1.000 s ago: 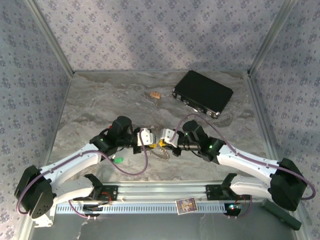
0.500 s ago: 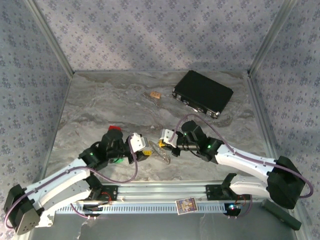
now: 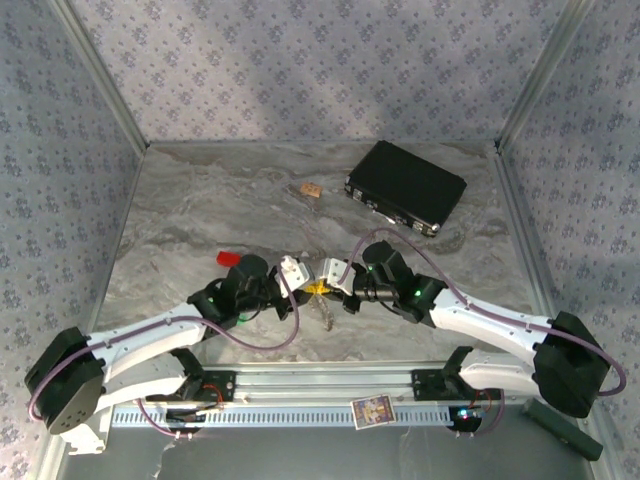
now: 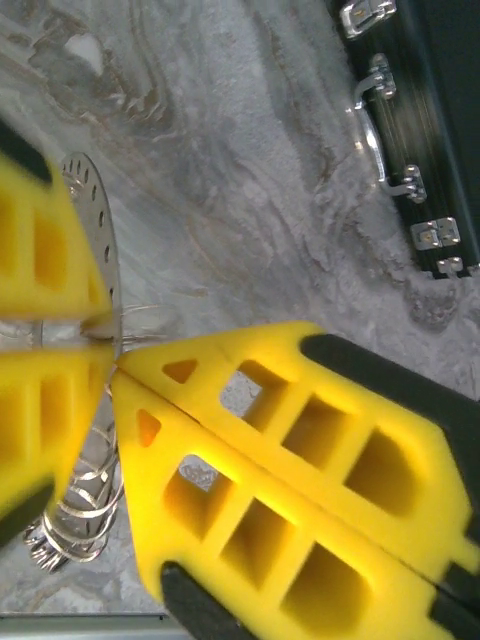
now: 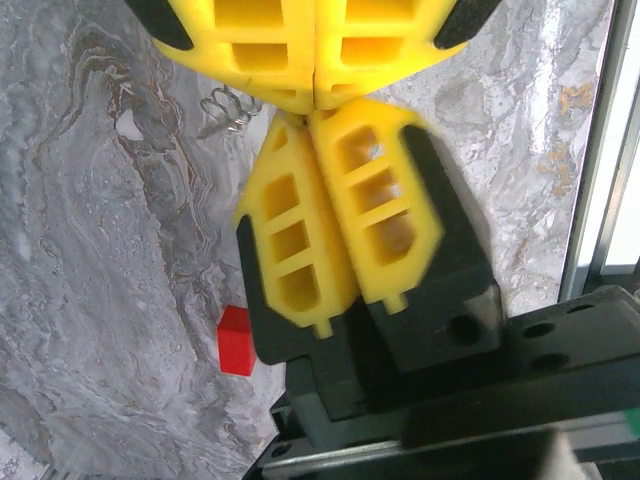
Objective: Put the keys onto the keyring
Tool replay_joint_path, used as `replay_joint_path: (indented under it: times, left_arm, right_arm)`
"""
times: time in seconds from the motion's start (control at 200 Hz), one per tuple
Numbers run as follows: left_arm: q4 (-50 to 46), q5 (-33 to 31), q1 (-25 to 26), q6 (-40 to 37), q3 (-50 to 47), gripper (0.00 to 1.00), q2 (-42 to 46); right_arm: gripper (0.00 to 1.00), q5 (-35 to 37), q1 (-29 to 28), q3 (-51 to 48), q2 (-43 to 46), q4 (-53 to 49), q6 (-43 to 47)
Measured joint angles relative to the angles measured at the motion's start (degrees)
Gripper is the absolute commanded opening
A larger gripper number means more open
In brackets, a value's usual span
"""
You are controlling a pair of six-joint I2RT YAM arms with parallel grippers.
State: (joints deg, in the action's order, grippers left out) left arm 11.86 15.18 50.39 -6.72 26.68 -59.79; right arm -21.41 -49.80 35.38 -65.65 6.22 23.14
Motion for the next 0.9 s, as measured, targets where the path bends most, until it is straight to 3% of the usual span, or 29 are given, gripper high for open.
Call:
replay_joint_path:
  times: [0.115, 0.2, 0.425, 0.675, 0.899]
  left_arm:
    - [0.3, -0.3, 0.0, 0.0, -0.3, 0.0, 0.4]
    - [0.3, -0.5, 0.0, -0.3, -1.0, 0.0, 1.2]
    - [-0.4, -0.5, 0.7, -4.7, -2.5, 0.0, 4.4]
    - [-1.0, -0.2, 0.7, -8.7, -2.6, 0.0, 5.3]
    - [-0.4, 0.0, 0.7, -9.3, -3.4, 0.0, 5.3]
  right_arm:
    - [0.0, -0.1, 0.1, -0.2, 0.6, 0.1, -0.4]
    - [0.22, 0.2, 0.5, -1.0, 2.1, 0.1, -1.2]
    - [0.37, 1.6, 2.9, -2.0, 7.6, -1.0, -2.1]
    - [0.37, -2.6, 3.4, -2.0, 4.5, -1.8, 0.4]
    - [0.31, -6.2, 3.4, -0.3, -2.1, -1.7, 1.4]
